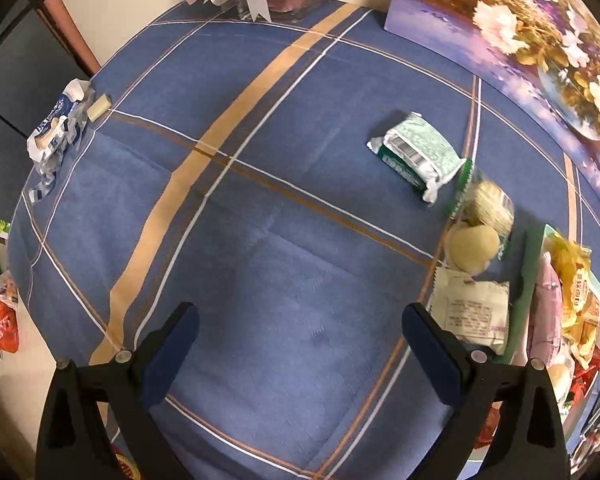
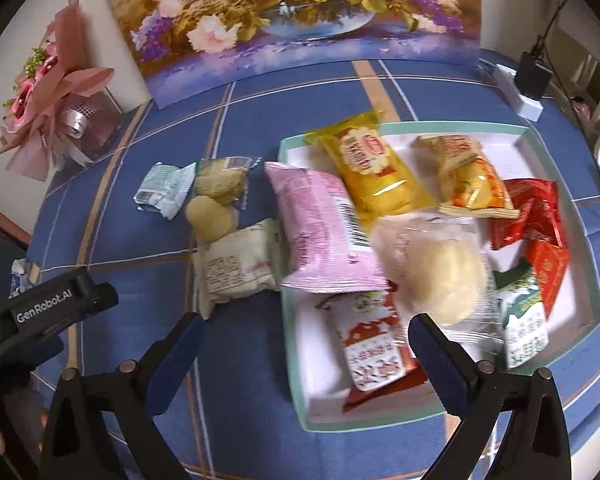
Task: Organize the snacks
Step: 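Lower the left tool onto the white cream-filled packet and grasp it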
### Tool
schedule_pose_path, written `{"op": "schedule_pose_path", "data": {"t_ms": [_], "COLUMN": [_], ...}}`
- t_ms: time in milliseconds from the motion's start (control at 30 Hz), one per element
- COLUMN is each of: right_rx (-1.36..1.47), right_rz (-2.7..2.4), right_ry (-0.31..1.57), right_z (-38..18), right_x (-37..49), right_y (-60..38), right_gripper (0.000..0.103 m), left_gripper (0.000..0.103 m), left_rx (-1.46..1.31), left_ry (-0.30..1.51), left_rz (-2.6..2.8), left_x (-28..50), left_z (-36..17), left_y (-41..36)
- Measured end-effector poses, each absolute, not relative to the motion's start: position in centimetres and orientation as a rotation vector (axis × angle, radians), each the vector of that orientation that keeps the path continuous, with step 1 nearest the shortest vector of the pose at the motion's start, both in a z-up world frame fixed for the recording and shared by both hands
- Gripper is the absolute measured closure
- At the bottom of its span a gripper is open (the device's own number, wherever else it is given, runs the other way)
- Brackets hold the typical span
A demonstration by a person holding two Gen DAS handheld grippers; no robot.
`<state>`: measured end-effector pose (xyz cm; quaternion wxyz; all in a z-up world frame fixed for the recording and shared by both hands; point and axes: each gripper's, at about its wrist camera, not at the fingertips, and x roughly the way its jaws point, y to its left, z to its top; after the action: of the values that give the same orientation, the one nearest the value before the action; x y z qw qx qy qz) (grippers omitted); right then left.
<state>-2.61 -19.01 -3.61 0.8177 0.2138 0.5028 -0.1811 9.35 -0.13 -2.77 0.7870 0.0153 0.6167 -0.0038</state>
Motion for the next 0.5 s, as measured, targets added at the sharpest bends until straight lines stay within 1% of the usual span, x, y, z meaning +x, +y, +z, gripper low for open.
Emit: {"op": "schedule_pose_path", "data": {"t_ms": [267,500], "right_rx": [0.434,0.421], "right_rz": [-0.367,-0.399], "right_ry": [1.093,1.09], "right_z": [-4.7,-4.9], "right_x": [-1.2,-0.6], "right_y": [-18.6,-20.1], "right_gripper": [0.0,0.0], "left_gripper": [0.002,0.002], "left_rx": [0.022,0.023], "left_ry": [1.337,1.349], "left_rz": [-0.045,-0.117], "left_x": [10.3,10.9], "left_z": [-4.2,-5.4], "left_y": [-0.7,-3.1]}}
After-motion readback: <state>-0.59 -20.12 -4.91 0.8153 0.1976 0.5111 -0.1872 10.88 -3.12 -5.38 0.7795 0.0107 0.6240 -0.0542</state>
